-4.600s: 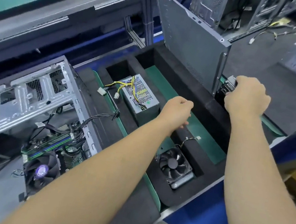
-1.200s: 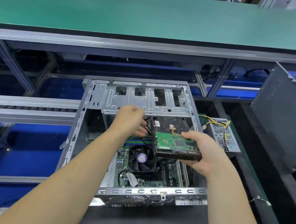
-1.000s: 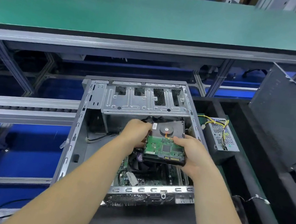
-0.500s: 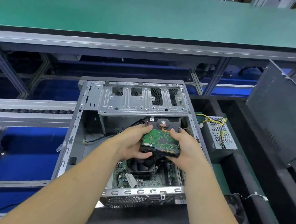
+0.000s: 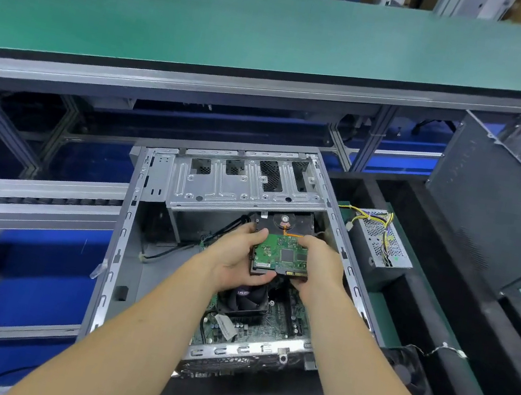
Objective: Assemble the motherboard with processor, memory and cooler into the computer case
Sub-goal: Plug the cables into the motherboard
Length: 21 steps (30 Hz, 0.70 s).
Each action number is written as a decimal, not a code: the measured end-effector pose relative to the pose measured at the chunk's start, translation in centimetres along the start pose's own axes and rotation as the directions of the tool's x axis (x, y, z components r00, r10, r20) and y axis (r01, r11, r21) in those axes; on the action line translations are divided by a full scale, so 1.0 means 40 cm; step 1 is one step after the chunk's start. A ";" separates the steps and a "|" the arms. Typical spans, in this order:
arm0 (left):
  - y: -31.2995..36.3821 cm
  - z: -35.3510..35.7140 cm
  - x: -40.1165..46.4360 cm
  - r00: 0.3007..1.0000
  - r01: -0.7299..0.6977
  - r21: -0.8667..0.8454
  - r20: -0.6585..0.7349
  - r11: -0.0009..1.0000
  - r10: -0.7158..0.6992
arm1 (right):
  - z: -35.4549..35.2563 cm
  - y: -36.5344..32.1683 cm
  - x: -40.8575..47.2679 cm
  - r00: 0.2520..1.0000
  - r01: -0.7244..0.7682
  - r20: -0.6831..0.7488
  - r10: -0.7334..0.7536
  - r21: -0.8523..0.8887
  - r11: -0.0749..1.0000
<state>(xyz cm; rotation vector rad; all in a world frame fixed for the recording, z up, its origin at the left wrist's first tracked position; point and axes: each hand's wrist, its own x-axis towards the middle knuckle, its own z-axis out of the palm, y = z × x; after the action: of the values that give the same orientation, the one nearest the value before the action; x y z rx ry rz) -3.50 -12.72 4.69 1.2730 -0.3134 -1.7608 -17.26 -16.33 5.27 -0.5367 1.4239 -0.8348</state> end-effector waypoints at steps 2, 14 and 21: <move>0.002 0.000 0.001 1.000 0.014 -0.005 0.004 1.000 -0.014 | -0.005 0.006 -0.002 0.999 -0.031 -0.013 0.031 0.039 0.999; 0.025 0.064 0.042 1.000 0.000 -0.226 -0.022 0.974 -0.005 | 0.003 0.004 -0.006 0.995 -0.073 -0.028 0.100 0.498 0.864; 0.042 0.085 0.069 0.985 -0.137 -0.352 -0.147 0.926 0.090 | 0.033 0.000 0.023 1.000 0.011 0.008 -0.013 0.264 0.965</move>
<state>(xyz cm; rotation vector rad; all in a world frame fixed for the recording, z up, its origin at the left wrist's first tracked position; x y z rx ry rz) -5.68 -16.78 5.53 1.0713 0.0143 -1.5428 -16.03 -17.26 4.81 -0.3452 1.2767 -1.0127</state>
